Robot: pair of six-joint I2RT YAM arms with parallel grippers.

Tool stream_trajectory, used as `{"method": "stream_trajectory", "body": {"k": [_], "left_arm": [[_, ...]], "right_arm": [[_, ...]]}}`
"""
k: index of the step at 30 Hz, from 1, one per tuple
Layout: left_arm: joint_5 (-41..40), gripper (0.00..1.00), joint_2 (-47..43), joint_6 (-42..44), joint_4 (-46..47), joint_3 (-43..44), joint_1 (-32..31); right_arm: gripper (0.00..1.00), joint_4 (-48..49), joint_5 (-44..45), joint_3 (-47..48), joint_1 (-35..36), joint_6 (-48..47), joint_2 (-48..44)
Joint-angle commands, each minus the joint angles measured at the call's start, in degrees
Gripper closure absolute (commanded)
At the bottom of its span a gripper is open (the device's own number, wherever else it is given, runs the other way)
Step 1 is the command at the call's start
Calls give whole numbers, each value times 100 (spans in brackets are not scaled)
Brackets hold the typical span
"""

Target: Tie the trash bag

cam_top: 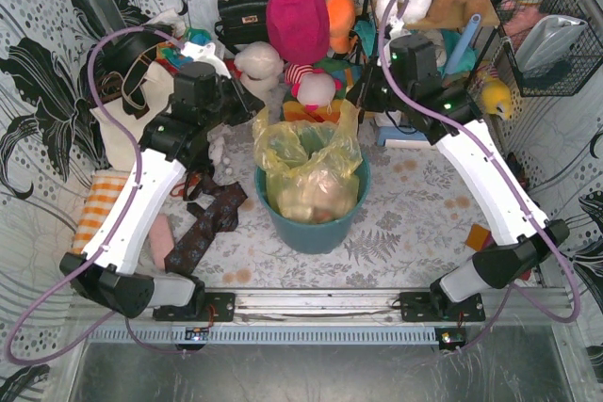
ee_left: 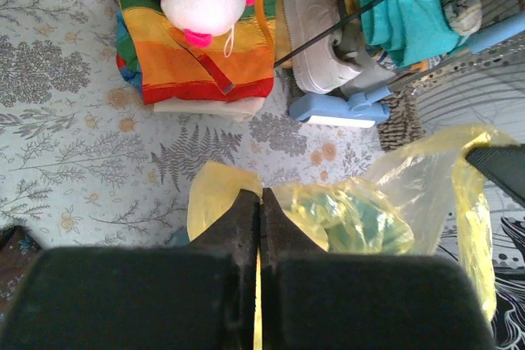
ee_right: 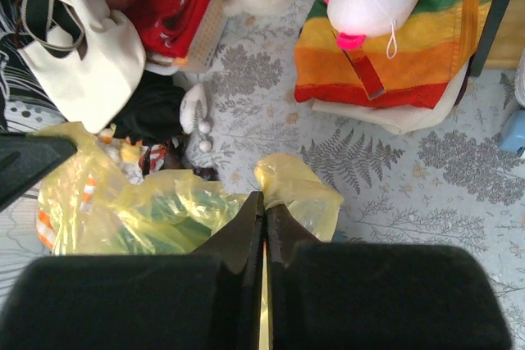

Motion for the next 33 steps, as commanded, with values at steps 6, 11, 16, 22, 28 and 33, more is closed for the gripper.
{"method": "stream_trajectory", "body": {"k": [6, 11, 16, 22, 28, 33], "left_arm": [[9, 100, 316, -24, 1174, -229, 133], [-109, 100, 47, -49, 1697, -230, 135], [-207, 100, -204, 180, 2019, -138, 190], [-100, 100, -529, 438, 2410, -200, 195], [122, 100, -889, 470, 2145, -283, 197], [712, 100, -1301, 441, 1583, -361, 199]], "right_arm": [[100, 1599, -463, -784, -36, -27, -32], [100, 2017, -732, -582, -42, -55, -78], [100, 2305, -1043, -217, -38, -77, -54], [100, 2684, -1391, -159, -35, -119, -174], [100, 2724, -1578, -654, -38, 25, -673], [100, 2181, -1979, -950, -37, 136, -1254]]}}
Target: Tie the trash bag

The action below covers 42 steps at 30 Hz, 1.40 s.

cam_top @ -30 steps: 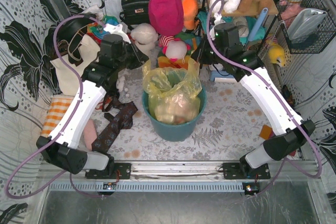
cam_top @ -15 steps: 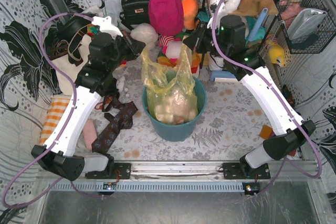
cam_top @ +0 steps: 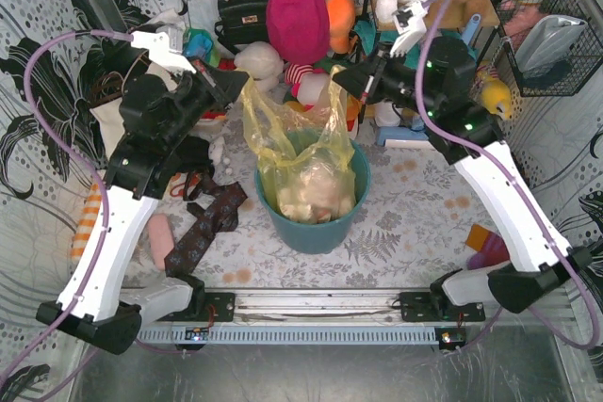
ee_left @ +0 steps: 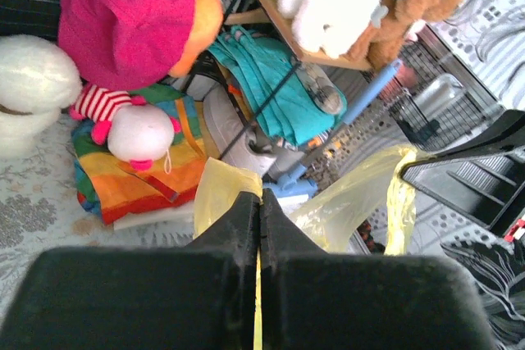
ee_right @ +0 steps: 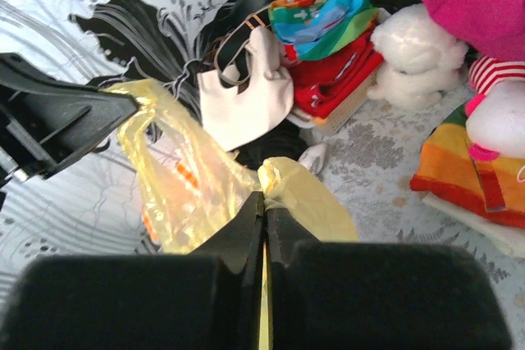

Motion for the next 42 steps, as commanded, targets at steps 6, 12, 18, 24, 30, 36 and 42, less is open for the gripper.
{"method": "stream_trajectory", "body": {"k": [6, 12, 18, 24, 30, 36, 42], "left_arm": [[805, 100, -498, 208, -1644, 403, 31], [-88, 100, -242, 277, -3261, 1196, 36], [-146, 97, -39, 180, -3429, 2026, 34], [495, 91, 247, -100, -3377, 2729, 35], [876, 78, 168, -341, -3071, 2637, 34], [587, 48, 137, -226, -3497, 2899, 31], [335, 33, 155, -26, -4023, 2866, 31]], "right_arm": [[100, -2113, -426, 418, -23, 18, -677], [100, -3846, 255, 1409, -25, -159, -402], [100, -4468, 613, 2495, -21, -315, -50], [100, -4218, 408, 2776, -27, -155, 82], [92, -3743, 37, 2679, -26, 38, 5], [56, -3723, -93, 2180, -25, 148, -293], [41, -4126, 74, 1966, -23, 150, -526]]}}
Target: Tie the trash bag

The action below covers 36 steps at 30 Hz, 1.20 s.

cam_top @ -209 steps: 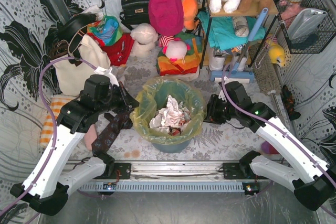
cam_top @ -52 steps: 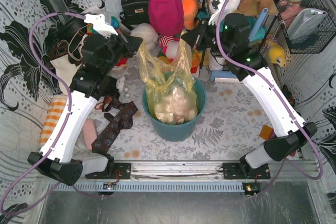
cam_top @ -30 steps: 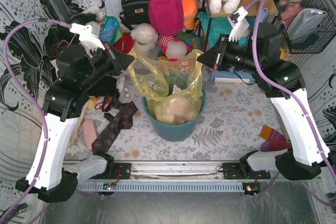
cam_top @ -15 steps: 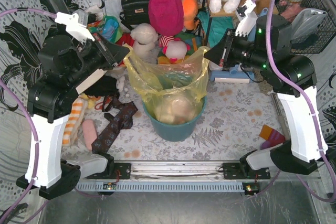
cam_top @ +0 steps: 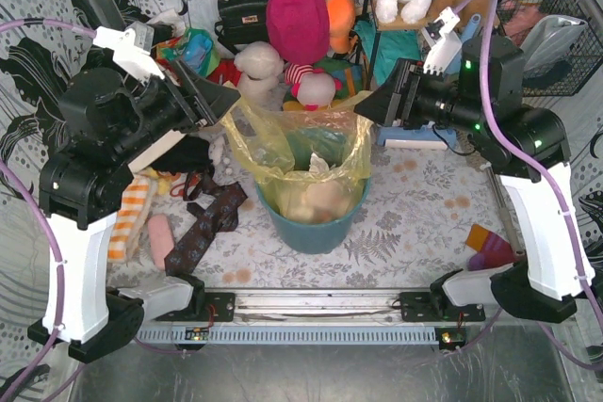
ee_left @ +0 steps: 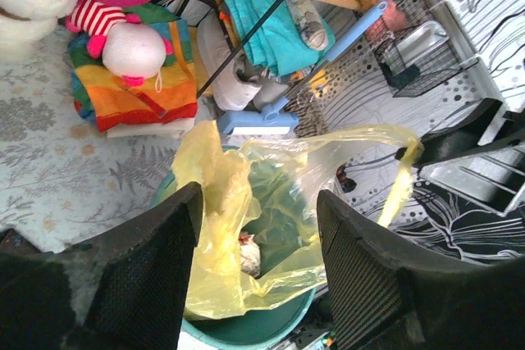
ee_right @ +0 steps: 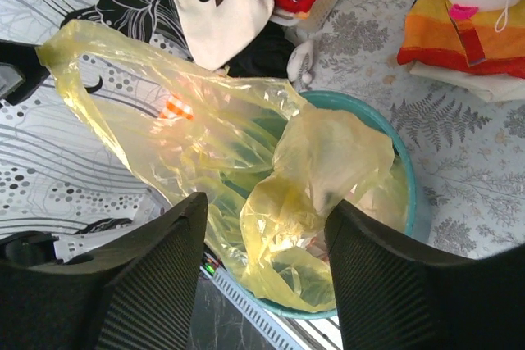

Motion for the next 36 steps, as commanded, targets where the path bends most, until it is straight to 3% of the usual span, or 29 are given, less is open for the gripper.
{"method": "stream_trajectory", "body": {"k": [1, 9, 15, 18, 22, 26, 32, 36], "left_arm": [[-166, 32, -35, 186, -267, -99, 30], [368, 31, -88, 98, 120, -812, 28], [643, 46, -105, 153, 161, -881, 29], [685, 56, -121, 160, 181, -899, 26], [769, 68, -158, 105, 288, -826, 27], [1081, 71, -192, -33, 687, -714, 27], [1319, 71, 31, -196, 890, -34, 33], [1303, 73, 50, -328, 1194, 147, 29]], "right_arm": [[40, -148, 28, -250, -25, 43, -320], [39, 641, -305, -1295, -26, 404, -626], [42, 1003, -344, -1835, -24, 601, -850], [56, 1315, -429, -2067, -23, 772, -951], [87, 1873, -598, -2102, -23, 1014, -1012], [100, 1949, -870, -1367, -27, 1021, -681], [100, 1592, -1229, 504, -23, 902, 228], [100, 1519, -1277, 1208, -23, 844, 610]]}}
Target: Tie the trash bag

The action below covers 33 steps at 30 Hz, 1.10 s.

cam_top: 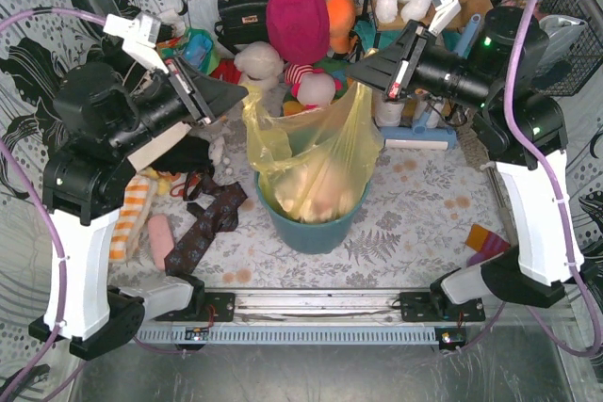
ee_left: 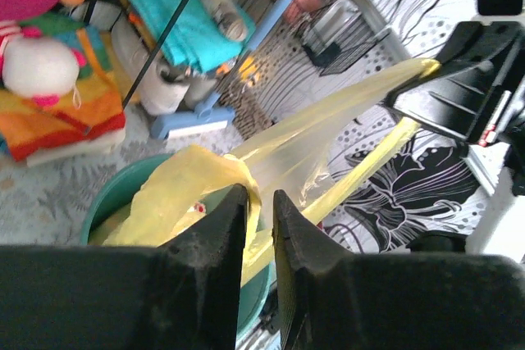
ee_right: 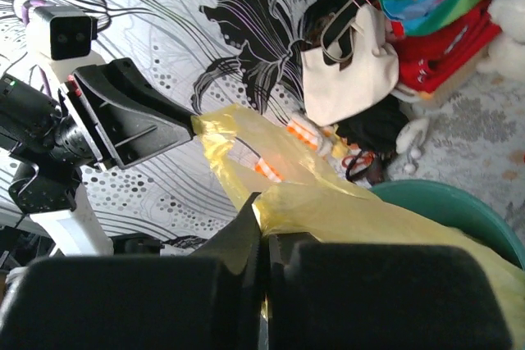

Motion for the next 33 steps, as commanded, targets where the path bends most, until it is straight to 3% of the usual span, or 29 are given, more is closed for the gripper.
{"method": "stream_trajectory", "body": {"k": [1, 8, 14, 19, 22, 26, 33], "left_arm": [[194, 73, 7, -186, 718, 247, 27], [384, 76, 167, -316, 918, 215, 27], [-530, 43, 206, 242, -283, 683, 26], [-999, 33, 305, 357, -899, 747, 27], [-242, 32, 186, 115, -276, 22, 27], [1198, 30, -35, -754, 1446, -1287, 27], [2401, 28, -50, -1678, 3232, -2178, 26]], "right_arm": [[100, 68, -227, 646, -22, -79, 289], [100, 179, -108, -6, -22, -132, 94], [100, 623, 140, -1578, -26, 6, -641], [100, 666, 148, -1949, -25, 51, -801], [100, 665, 157, -1951, -25, 62, -809], [100, 671, 158, -1906, -20, 75, -817], [100, 679, 140, -1844, -25, 110, -800]]}}
